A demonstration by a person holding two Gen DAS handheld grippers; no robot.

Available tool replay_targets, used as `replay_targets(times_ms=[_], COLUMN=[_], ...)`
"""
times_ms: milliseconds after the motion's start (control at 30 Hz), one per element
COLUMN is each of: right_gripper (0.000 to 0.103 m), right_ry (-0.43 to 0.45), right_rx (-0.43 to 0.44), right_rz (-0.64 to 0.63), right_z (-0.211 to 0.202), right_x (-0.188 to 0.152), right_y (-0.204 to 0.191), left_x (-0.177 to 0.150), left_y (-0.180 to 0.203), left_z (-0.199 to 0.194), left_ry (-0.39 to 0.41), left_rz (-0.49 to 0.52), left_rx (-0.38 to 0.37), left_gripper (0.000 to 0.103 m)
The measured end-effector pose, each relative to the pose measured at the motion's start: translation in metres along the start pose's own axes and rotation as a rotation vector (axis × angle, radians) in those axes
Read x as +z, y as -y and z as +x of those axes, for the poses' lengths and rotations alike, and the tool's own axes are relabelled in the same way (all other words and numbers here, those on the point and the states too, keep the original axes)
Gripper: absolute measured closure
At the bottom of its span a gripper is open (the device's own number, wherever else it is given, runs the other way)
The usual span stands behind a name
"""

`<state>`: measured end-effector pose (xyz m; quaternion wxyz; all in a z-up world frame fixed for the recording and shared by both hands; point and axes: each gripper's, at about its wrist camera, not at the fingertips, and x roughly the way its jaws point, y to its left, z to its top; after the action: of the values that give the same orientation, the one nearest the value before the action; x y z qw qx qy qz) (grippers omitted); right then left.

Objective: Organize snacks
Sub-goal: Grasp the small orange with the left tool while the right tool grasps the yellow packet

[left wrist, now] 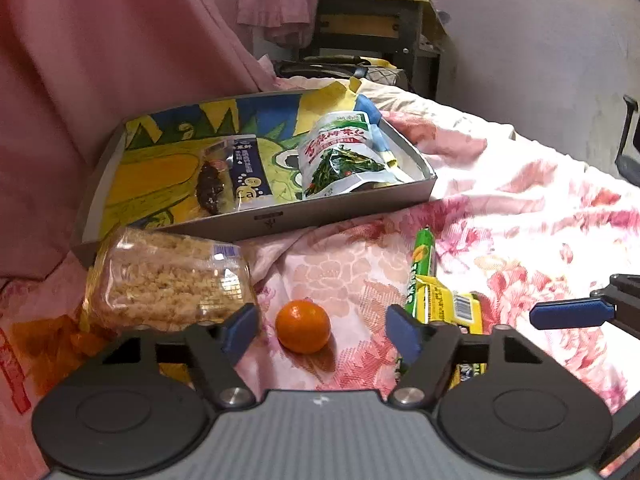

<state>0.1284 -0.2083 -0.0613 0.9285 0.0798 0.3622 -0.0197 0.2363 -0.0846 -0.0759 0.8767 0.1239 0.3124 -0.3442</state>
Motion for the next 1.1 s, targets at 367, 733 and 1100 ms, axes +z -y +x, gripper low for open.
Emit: replay_targets(times_ms=[367,733,1100], right_gripper=[0.01,0.014,0.017], right_ry=[-0.014,-0.042,-0.054], right_rx=[-0.032,-0.054,-0.027], right_rz=[0.001,0.0,0.078], right_z=[0.016,0.025,0.035], right_x=[-0.002,-0.006,-0.004], right_y=[-0.007,-0.004,0.001], left_x=[0.003,0.001,-0.002], left_y=[0.002,0.003,0.004], left_z=[0.012,0.018,0.016], left_ry=[-0.02,-0.065,-0.11], left_rz=[0.061,0.089,0.102], left_rx=[0.031,0.013,0.011], left_gripper=[0.059,0.06,0.067])
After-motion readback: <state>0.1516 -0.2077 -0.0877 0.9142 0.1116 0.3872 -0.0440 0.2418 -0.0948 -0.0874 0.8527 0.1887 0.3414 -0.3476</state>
